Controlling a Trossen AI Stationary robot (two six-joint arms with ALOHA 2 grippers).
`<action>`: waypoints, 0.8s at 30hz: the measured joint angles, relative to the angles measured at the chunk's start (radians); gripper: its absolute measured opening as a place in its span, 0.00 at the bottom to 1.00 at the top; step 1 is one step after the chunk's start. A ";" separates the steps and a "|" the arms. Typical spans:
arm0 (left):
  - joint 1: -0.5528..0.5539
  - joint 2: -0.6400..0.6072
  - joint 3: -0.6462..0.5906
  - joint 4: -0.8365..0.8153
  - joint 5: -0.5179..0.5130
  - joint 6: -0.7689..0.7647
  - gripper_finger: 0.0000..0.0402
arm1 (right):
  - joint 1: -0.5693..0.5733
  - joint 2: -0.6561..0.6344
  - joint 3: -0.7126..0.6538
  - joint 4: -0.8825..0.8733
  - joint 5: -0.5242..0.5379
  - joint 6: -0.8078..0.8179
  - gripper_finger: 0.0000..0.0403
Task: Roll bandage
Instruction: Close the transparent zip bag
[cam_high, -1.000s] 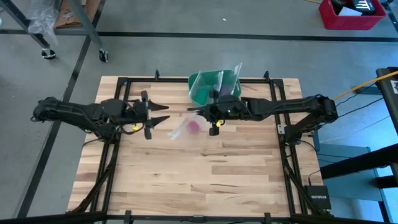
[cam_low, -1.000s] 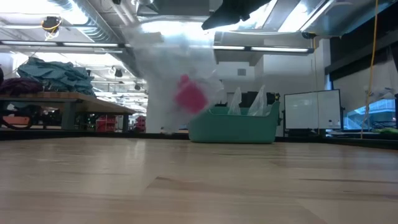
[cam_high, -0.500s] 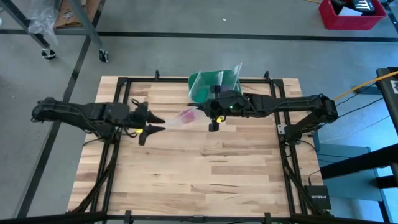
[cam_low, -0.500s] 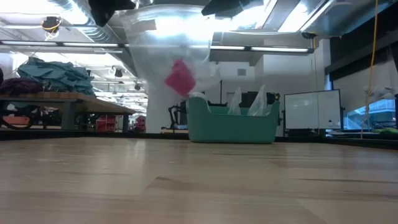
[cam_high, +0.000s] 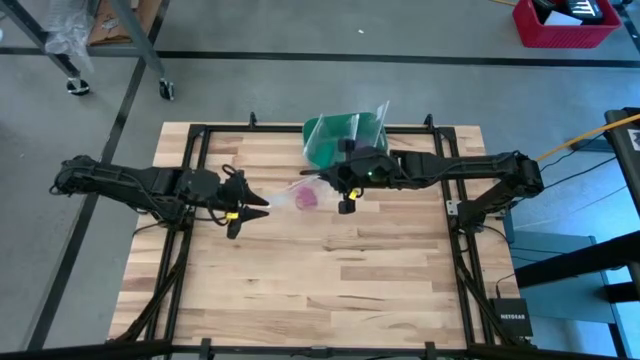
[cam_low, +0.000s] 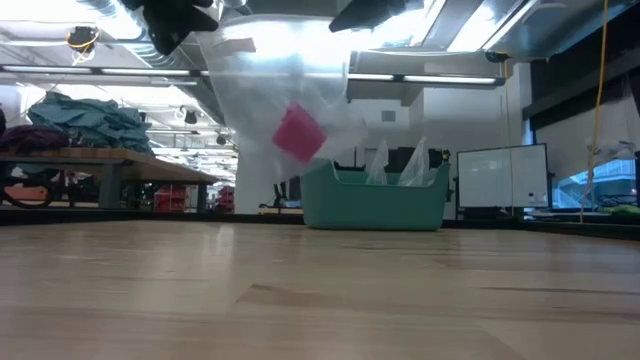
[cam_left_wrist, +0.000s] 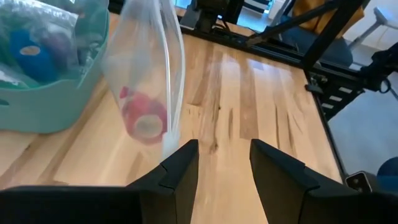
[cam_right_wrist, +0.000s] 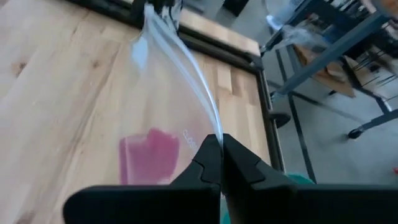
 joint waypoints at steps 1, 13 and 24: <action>0.000 0.000 0.000 0.000 0.000 -0.008 0.34 | 0.000 0.000 0.000 -0.014 0.000 0.000 0.00; 0.002 -0.014 0.000 0.001 -0.001 0.031 0.34 | 0.000 0.000 0.000 0.014 -0.077 -0.025 0.00; 0.029 -0.157 0.000 0.000 -0.007 0.091 0.34 | -0.014 0.000 0.000 0.084 -0.113 -0.023 0.00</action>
